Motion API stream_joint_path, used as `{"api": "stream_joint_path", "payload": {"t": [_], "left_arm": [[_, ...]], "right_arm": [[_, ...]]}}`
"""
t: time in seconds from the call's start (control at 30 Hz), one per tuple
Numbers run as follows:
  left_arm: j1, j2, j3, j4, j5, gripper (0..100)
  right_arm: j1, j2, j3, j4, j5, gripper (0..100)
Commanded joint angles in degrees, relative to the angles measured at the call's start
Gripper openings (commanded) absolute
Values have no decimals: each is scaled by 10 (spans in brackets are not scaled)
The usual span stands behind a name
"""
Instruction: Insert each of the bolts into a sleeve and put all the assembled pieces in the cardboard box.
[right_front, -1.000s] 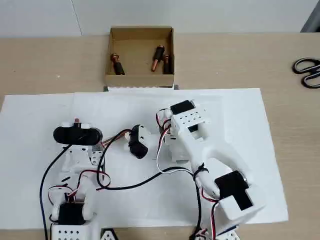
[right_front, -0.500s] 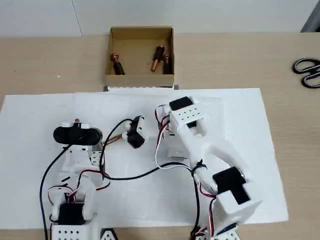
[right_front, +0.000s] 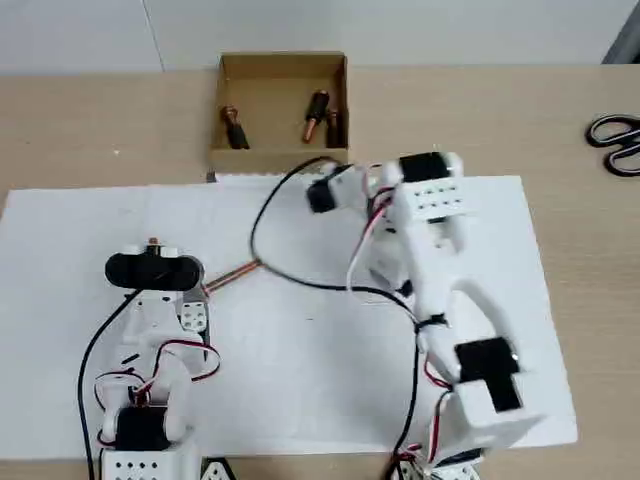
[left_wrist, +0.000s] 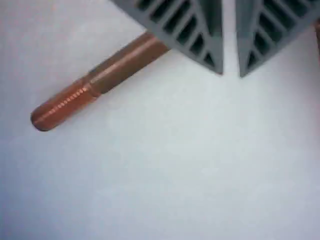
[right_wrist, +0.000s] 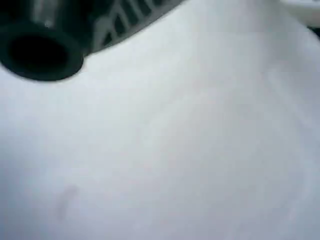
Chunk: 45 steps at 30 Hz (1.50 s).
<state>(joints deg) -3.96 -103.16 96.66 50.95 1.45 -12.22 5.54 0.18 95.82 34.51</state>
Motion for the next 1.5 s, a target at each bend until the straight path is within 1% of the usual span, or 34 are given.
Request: {"api": "stream_joint_path", "payload": {"t": [0.0,0.1,0.17,0.27,0.37,0.47,0.53,0.73,0.8,0.9,1.03,1.17,1.23,1.37,1.47], "left_arm": [[-4,-5,-4,-4,1,6],[-7,-5,-15,33,1,6],[-27,-4,-31,52,1,8],[-61,-3,-67,82,-4,11],[-78,-2,-130,140,-33,11],[-79,-2,-192,212,-41,11],[-81,-2,-220,244,-40,11],[-144,-1,-237,250,-46,9],[-149,-1,-259,254,-61,8],[-149,17,-294,254,-73,7],[-149,132,-349,250,-68,7],[-149,295,-452,236,-10,7],[-149,373,-511,236,5,7],[-149,518,-609,238,7,8],[-146,613,-670,255,7,10]], "right_arm": [[55,-80,-24,26,-56,13],[105,-138,-15,30,-124,9],[141,-181,10,30,-164,9],[189,-245,74,27,-192,9],[233,-306,155,27,-211,9],[288,-370,225,25,-212,9],[329,-408,259,25,-212,9],[460,-503,320,0,-211,9],[485,-524,324,-4,-211,9],[500,-545,324,-1,-211,9],[517,-556,324,-1,-215,9],[536,-557,324,0,-215,9],[545,-557,324,0,-215,9],[567,-557,324,0,-215,9],[584,-557,324,0,-214,9]]}}
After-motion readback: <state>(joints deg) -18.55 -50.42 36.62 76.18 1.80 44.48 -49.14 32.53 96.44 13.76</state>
